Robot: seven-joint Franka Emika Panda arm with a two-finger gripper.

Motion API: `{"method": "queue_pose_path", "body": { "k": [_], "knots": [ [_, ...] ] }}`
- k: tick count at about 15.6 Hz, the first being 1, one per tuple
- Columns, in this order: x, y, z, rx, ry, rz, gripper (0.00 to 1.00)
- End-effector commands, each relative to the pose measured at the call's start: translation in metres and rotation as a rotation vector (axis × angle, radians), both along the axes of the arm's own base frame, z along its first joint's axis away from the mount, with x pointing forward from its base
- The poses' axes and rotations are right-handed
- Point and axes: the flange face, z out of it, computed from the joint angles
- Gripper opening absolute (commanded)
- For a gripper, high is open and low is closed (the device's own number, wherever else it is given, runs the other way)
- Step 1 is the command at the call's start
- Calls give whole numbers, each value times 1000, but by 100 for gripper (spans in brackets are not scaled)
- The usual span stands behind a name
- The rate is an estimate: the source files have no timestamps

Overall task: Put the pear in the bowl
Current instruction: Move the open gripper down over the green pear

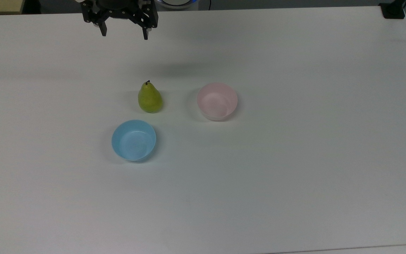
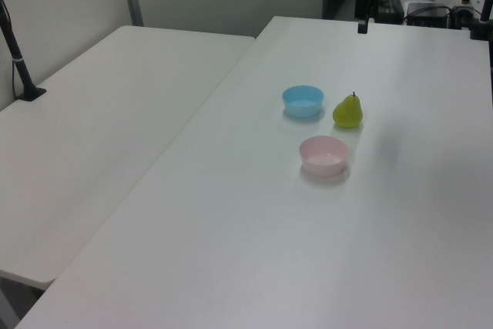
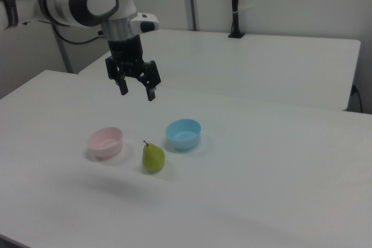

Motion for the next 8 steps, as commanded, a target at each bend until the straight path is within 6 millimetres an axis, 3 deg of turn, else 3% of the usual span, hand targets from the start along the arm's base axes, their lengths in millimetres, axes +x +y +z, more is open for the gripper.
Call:
{"method": "queue_pose_path", "body": {
  "k": [1, 8],
  "knots": [
    [-2, 4, -8, 17, 16, -24, 100],
    [1, 5, -10, 15, 7, -22, 100]
  ]
}}
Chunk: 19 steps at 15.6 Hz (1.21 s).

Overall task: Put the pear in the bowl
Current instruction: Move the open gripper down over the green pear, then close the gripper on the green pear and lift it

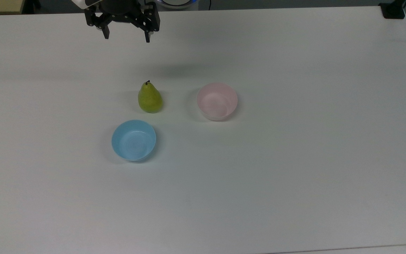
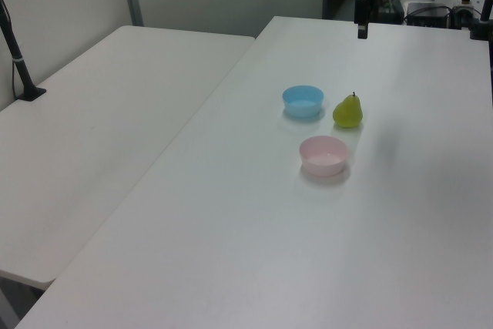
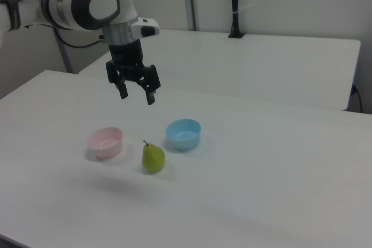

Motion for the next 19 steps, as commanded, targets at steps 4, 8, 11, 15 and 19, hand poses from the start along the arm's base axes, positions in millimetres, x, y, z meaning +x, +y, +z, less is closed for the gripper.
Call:
{"method": "queue_pose_path", "body": {
  "k": [4, 8, 11, 15, 19],
  "knots": [
    [10, 16, -21, -1, 15, 7, 100],
    [25, 30, -62, -14, 77, 39, 100],
    [40, 41, -101, -27, 101, 60, 100],
    [50, 48, -147, -60, 153, 90, 100],
    [55, 47, -179, -96, 188, 127, 100]
  ]
}}
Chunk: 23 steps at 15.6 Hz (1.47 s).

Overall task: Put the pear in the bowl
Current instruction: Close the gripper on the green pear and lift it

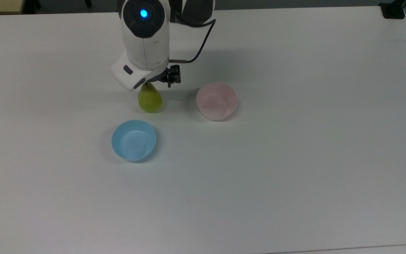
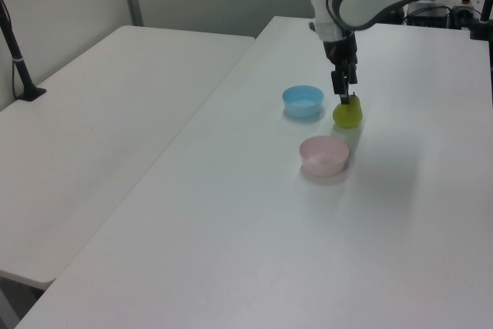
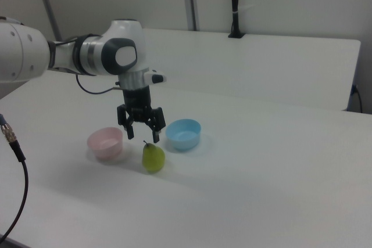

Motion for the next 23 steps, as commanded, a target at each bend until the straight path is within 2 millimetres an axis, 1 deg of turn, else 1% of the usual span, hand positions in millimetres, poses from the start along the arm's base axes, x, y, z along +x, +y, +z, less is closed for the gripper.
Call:
{"method": "queue_pose_path", "body": {
  "k": [1, 4, 7, 8, 9, 10, 11, 12, 13, 17, 18, 19, 20, 21, 23],
  "knots": [
    [6, 0, -23, -35, -4, 43, 100],
    [11, -2, -49, -69, 11, 61, 100],
    [14, 14, -63, -76, 4, 84, 100],
    [14, 14, -65, -76, 7, 84, 99],
    [14, 14, -65, -75, 8, 94, 89],
    [13, 15, -64, -72, 11, 109, 64],
    [13, 16, -60, -64, 14, 138, 49],
    [12, 15, -56, -56, 19, 164, 39],
    [12, 14, -47, -46, 9, 179, 34],
    [7, 8, -1, -13, -10, 189, 34],
    [8, 10, 12, 2, -31, 178, 34],
    [9, 15, 20, 25, -46, 169, 34],
    [11, 27, 29, 47, -67, 168, 34],
    [13, 44, 37, 71, -88, 165, 35],
    [12, 73, 37, 88, -93, 182, 36]
  ]
}}
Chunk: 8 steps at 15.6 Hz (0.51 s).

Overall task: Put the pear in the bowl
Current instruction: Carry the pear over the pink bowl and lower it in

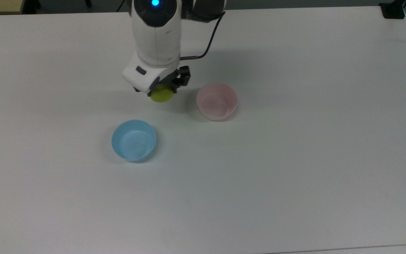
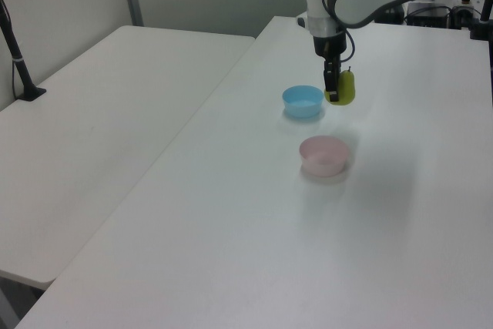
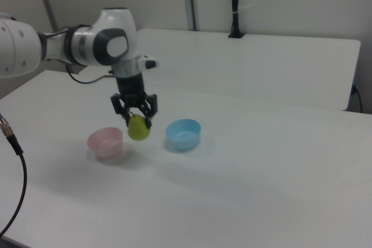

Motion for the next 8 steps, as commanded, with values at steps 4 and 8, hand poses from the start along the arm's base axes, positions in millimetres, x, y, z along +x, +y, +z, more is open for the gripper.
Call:
{"method": "queue_pose_path", "body": {
  "k": [4, 8],
  "knots": [
    [-9, 104, -7, 28, 6, 63, 40],
    [-11, 151, -44, 4, 8, 103, 45]
  ]
}}
